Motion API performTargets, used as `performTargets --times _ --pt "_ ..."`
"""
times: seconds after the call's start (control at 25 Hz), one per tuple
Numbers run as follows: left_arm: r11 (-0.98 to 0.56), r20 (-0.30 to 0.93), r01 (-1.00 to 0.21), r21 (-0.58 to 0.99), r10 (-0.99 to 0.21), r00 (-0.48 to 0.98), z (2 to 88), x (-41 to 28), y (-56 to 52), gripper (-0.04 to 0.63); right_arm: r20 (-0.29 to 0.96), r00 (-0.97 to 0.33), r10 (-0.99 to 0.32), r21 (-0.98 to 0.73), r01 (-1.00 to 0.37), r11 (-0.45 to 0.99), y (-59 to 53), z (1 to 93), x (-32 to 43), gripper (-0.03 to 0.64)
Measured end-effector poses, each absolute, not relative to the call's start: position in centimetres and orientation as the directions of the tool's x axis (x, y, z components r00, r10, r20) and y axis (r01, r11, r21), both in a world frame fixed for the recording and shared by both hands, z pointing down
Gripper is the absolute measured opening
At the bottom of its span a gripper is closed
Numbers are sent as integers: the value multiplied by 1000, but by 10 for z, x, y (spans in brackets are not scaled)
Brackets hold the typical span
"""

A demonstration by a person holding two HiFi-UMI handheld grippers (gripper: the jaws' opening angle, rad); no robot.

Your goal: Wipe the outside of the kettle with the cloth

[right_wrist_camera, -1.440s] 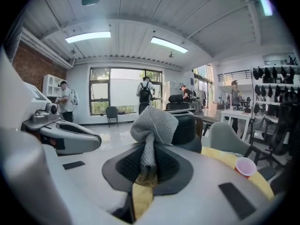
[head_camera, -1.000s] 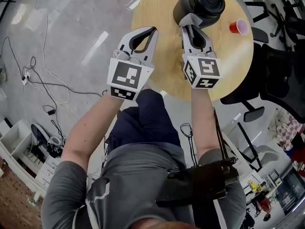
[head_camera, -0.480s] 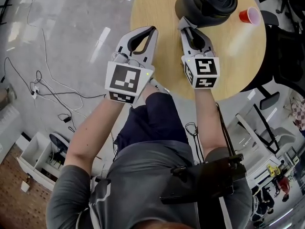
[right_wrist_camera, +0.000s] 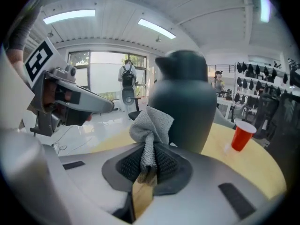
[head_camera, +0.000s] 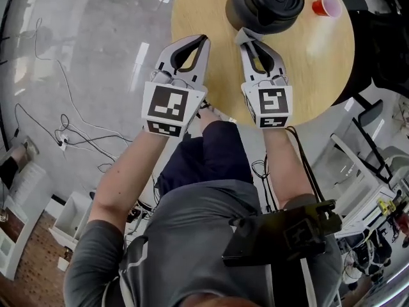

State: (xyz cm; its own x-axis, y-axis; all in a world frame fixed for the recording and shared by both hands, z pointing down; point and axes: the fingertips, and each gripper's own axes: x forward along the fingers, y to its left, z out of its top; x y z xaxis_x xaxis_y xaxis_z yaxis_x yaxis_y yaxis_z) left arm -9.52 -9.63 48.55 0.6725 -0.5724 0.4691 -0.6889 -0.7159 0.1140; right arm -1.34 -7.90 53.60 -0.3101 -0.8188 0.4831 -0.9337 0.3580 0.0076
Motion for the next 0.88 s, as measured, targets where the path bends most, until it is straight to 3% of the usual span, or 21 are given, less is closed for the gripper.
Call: performTargets --times 0.36,0.88 --pt "-762 458 -645 60 -553 696 447 -109 -112 9 329 -261 -908 32 -958 286 -96 450 -29 52" --pt "-825 447 -560 75 -474 758 449 -114 -129 9 416 -125 -901 53 -985 161 -104 487 -25 52"
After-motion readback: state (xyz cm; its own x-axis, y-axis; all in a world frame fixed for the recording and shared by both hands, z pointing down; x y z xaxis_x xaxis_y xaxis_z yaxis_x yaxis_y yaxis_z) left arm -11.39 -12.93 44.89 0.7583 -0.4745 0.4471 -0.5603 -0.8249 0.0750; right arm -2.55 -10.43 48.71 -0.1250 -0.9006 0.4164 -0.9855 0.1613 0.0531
